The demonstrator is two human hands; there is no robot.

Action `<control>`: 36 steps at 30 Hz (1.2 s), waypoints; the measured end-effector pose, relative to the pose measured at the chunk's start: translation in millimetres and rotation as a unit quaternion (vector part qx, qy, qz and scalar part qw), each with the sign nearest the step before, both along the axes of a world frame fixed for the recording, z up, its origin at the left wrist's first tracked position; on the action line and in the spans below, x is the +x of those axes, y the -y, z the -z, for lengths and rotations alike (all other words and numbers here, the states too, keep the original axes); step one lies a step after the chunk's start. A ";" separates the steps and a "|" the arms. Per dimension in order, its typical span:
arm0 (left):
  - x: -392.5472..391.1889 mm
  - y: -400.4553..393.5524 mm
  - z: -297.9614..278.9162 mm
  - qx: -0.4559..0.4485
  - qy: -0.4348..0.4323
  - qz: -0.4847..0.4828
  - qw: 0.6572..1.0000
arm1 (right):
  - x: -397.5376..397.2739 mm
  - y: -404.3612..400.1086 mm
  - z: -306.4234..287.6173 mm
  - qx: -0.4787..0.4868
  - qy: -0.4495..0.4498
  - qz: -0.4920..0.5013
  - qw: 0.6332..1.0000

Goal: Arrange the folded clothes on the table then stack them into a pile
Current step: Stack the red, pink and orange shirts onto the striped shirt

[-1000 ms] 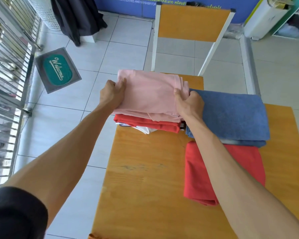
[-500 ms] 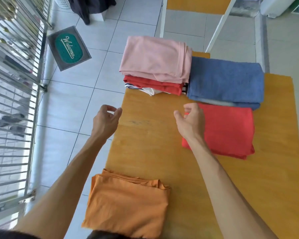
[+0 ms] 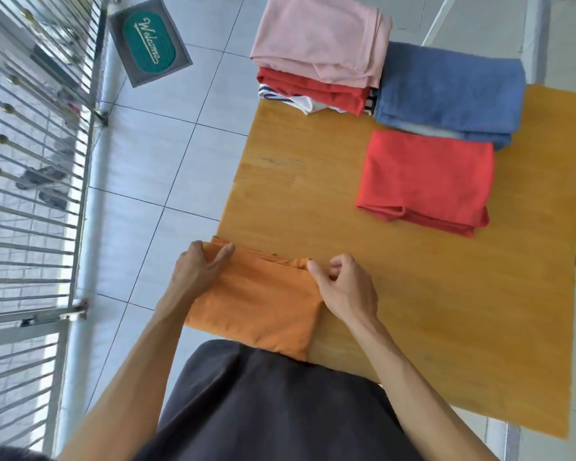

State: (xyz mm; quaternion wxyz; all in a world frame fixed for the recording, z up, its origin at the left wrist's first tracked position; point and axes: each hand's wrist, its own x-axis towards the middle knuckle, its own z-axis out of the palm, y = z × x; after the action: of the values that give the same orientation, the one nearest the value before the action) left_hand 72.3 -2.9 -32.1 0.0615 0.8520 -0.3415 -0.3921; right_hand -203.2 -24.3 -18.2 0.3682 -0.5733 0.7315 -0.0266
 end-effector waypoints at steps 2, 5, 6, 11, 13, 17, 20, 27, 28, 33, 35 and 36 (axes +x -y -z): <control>-0.7 -10.6 2.1 0.007 0.000 -0.027 1.000 | 1.6 -8.0 1.9 0.025 -0.030 -0.026 0.999; -1.8 -19.1 3.3 0.016 0.018 -0.042 0.999 | 6.1 -13.5 5.3 0.037 -0.053 -0.048 0.997; -1.6 -20.6 3.7 0.002 0.033 -0.038 0.999 | 7.1 -13.9 6.2 0.038 -0.048 -0.047 0.997; -4.5 -21.4 5.3 -0.081 0.081 -0.003 0.993 | 0.0 -7.2 7.1 0.000 0.034 -0.014 0.999; -9.5 -17.4 5.5 -0.101 0.073 0.008 0.992 | -4.8 2.5 5.1 -0.038 0.052 -0.003 0.998; -24.6 0.8 2.8 -0.142 0.015 -0.014 0.990 | -11.3 24.7 0.9 -0.050 0.099 0.031 0.993; -32.1 18.6 0.2 -0.160 -0.014 -0.029 0.987 | -12.5 37.8 -0.3 -0.048 0.118 0.069 0.990; -28.1 59.4 -1.9 -0.120 -0.121 -0.060 0.984 | -11.3 61.5 -1.6 -0.064 0.136 0.192 0.970; -27.4 65.4 -3.5 -0.125 -0.128 -0.058 0.982 | -10.7 66.1 -2.6 -0.068 0.139 0.197 0.968; -18.5 112.8 -25.6 -0.178 -0.133 -0.028 0.974 | -7.1 108.3 -14.5 -0.112 0.163 0.186 0.963; -13.8 145.4 -41.2 -0.207 -0.114 -0.007 0.972 | -4.5 136.9 -26.7 -0.139 0.181 0.181 0.956; -11.6 163.9 -49.6 -0.222 -0.109 0.004 0.969 | -2.6 153.0 -34.6 -0.153 0.189 0.178 0.954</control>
State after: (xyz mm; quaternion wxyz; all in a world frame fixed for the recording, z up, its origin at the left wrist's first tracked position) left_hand 60.7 -166.7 17.5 0.2841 0.7680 -0.4143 -0.3972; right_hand -205.8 -177.3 16.4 0.3964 -0.4680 0.7260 -0.3111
